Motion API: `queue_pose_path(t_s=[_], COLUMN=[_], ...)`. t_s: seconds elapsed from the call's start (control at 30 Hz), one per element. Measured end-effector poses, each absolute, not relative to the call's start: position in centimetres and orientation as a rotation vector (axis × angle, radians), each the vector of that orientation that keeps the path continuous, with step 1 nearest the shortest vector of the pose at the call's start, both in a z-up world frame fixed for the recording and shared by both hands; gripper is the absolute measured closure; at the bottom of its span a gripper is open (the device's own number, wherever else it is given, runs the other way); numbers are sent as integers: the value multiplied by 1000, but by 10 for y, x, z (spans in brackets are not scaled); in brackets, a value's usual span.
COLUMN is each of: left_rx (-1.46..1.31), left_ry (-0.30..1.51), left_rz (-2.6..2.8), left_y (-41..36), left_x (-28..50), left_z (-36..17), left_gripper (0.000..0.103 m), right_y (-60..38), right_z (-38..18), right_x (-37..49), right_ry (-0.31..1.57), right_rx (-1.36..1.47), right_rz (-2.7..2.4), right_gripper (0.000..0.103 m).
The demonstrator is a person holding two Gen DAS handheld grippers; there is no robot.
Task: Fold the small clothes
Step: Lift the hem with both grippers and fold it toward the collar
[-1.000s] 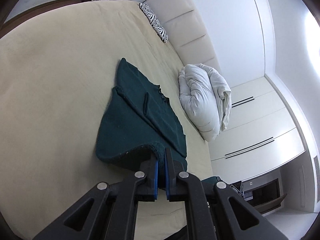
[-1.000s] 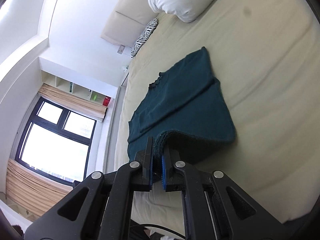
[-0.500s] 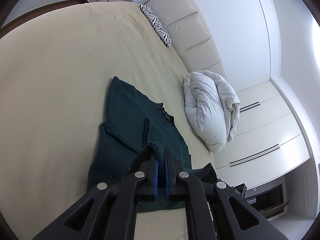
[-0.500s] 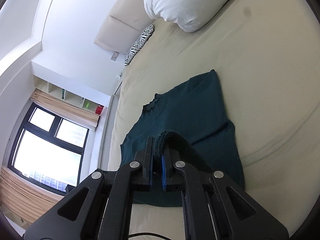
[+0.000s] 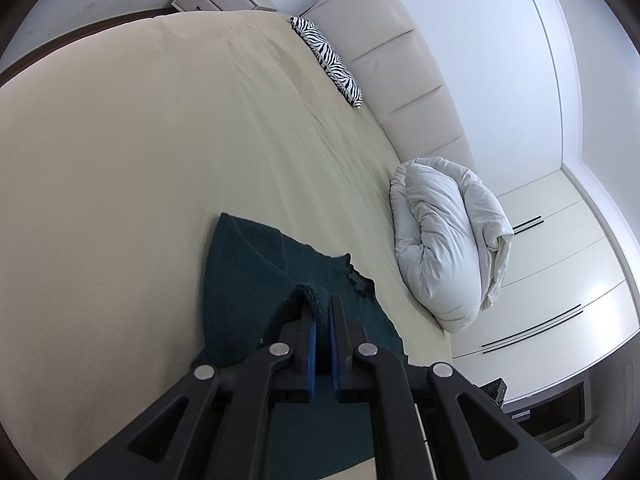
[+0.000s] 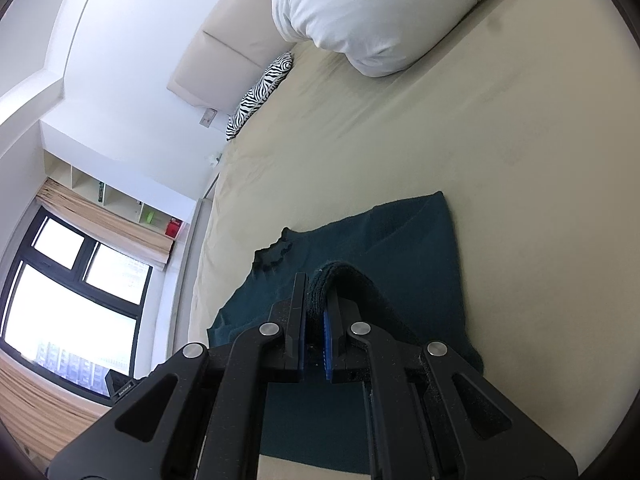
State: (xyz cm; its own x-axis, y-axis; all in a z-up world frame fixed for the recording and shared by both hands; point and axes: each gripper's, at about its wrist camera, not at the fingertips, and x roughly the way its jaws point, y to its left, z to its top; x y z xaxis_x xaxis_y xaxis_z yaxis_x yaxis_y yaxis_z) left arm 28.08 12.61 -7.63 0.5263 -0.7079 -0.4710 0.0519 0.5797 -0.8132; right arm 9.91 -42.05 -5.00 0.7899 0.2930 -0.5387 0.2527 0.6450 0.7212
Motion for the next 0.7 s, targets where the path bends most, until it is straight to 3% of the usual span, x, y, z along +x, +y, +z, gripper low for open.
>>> queue_pose_path(t_s=[0.6,0.63,0.7], left_rx=[-734,-742,-744], left_ry=[1010,1018,1019], left_rz=[-440,-439,-438], left_y=[83,84,85], left_x=[376,377,376], left_z=[-119,-123,-125], left_gripper=[96,95,84], right_y=[-460,-462,-464], right_z=[-130,-134,-140], right_x=[202,206,210], right_ry=[751,756,766], right_rx=[988,993,1012], right_rz=[-106,-122,-129], right_gripper=[94,94,92])
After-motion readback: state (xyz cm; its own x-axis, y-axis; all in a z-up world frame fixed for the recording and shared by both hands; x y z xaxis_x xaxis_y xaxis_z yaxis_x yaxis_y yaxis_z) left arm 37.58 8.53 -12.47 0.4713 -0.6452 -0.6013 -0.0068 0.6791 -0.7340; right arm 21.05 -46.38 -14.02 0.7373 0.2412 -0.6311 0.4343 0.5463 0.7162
